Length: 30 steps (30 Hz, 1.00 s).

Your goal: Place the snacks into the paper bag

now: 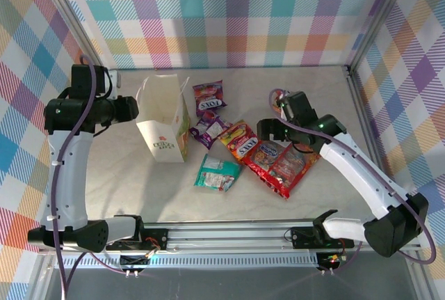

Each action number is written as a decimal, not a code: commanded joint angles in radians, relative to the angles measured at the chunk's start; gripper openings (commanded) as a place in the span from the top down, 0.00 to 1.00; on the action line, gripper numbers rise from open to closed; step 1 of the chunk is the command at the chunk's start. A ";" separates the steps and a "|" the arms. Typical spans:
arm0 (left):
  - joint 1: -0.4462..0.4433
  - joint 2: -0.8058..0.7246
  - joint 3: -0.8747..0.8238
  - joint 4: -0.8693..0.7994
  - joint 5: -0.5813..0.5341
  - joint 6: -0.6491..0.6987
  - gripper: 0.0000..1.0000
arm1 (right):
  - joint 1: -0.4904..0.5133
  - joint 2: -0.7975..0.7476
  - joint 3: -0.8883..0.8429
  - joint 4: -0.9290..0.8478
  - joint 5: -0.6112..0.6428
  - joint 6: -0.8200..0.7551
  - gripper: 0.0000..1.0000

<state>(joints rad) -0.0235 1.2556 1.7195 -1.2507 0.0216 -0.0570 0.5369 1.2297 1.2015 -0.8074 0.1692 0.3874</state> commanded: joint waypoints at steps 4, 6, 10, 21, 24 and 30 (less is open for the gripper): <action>0.009 -0.005 -0.029 0.029 -0.022 -0.021 0.55 | -0.045 -0.057 -0.071 -0.118 -0.004 0.191 0.01; 0.010 -0.004 -0.031 0.036 -0.011 -0.020 0.55 | -0.086 -0.087 -0.115 -0.120 -0.052 0.228 0.01; 0.010 -0.004 -0.034 0.046 -0.003 -0.014 0.55 | -0.181 -0.145 -0.214 -0.122 -0.146 0.291 0.01; 0.009 0.006 -0.046 0.062 0.006 0.007 0.54 | -0.304 -0.195 -0.451 -0.010 -0.312 0.340 0.01; 0.009 0.013 -0.038 0.056 0.006 0.013 0.54 | -0.304 -0.179 -0.481 0.012 -0.329 0.346 0.01; 0.008 0.031 -0.017 0.038 0.004 0.023 0.54 | -0.311 -0.188 -0.567 0.124 -0.418 0.375 0.01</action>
<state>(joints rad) -0.0235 1.2778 1.6890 -1.2030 0.0170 -0.0551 0.2340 1.0462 0.6674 -0.7540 -0.1703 0.7273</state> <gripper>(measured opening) 0.459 0.990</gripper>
